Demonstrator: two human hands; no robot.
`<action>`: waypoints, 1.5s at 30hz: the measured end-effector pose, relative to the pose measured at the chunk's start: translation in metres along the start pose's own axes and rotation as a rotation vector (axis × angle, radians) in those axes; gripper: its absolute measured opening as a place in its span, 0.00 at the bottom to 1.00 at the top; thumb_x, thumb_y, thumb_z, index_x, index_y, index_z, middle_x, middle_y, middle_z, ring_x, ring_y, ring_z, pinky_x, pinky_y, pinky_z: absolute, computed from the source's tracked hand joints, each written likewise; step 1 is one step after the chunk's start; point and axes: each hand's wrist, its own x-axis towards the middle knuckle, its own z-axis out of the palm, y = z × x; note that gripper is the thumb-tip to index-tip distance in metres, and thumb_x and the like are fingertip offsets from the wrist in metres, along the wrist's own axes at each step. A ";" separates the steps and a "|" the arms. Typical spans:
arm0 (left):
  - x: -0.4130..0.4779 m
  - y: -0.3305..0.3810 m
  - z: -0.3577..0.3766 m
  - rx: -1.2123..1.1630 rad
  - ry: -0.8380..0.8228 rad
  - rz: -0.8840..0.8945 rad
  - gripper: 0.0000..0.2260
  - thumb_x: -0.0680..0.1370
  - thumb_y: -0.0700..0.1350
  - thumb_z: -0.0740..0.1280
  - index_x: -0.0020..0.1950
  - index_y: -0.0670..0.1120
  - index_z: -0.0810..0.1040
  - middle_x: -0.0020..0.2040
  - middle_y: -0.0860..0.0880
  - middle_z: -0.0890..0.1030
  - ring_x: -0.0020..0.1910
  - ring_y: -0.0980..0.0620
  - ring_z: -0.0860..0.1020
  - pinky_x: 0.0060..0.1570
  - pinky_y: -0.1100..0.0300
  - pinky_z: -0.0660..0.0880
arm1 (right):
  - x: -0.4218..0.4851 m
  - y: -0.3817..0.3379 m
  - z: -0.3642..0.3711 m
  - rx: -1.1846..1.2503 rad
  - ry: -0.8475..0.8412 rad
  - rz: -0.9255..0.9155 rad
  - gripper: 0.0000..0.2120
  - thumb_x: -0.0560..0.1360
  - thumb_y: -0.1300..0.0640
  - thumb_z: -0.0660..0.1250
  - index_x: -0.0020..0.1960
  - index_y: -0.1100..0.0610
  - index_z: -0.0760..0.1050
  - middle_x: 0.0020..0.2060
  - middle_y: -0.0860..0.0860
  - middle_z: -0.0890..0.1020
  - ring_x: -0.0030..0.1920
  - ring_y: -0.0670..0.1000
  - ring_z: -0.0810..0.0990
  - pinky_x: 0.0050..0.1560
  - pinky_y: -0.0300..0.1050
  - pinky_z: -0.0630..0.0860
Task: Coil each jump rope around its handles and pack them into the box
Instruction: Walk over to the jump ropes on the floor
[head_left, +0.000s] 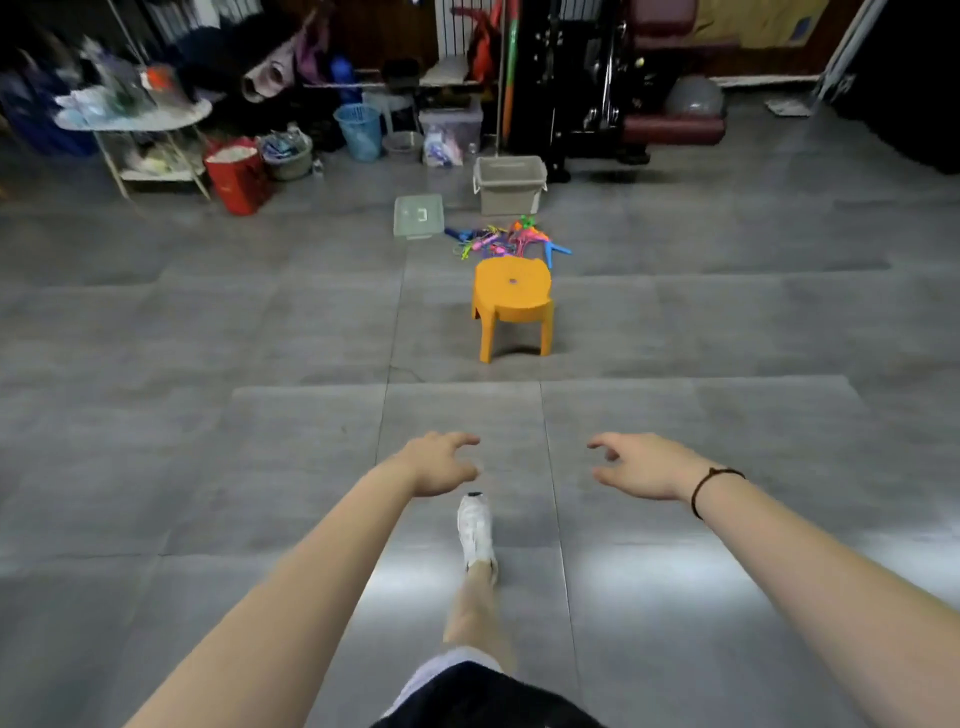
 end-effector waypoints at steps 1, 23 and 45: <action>0.036 -0.004 -0.021 0.007 -0.007 -0.008 0.25 0.78 0.56 0.61 0.75 0.57 0.60 0.74 0.42 0.64 0.71 0.42 0.64 0.69 0.52 0.62 | 0.036 0.002 -0.017 0.004 -0.009 0.005 0.24 0.77 0.43 0.59 0.72 0.46 0.62 0.66 0.50 0.73 0.66 0.53 0.72 0.62 0.46 0.69; 0.593 0.023 -0.452 -0.011 -0.064 -0.046 0.21 0.81 0.54 0.59 0.73 0.53 0.64 0.73 0.45 0.68 0.71 0.46 0.66 0.67 0.57 0.63 | 0.596 0.124 -0.414 0.114 -0.078 0.140 0.21 0.81 0.47 0.56 0.72 0.52 0.64 0.70 0.51 0.70 0.70 0.51 0.67 0.67 0.40 0.62; 1.047 -0.082 -0.785 -0.238 -0.139 -0.140 0.18 0.79 0.47 0.62 0.69 0.49 0.71 0.69 0.48 0.73 0.66 0.49 0.72 0.62 0.64 0.67 | 1.018 0.064 -0.708 0.180 -0.144 0.233 0.17 0.80 0.50 0.58 0.67 0.53 0.70 0.63 0.52 0.77 0.63 0.52 0.75 0.60 0.40 0.67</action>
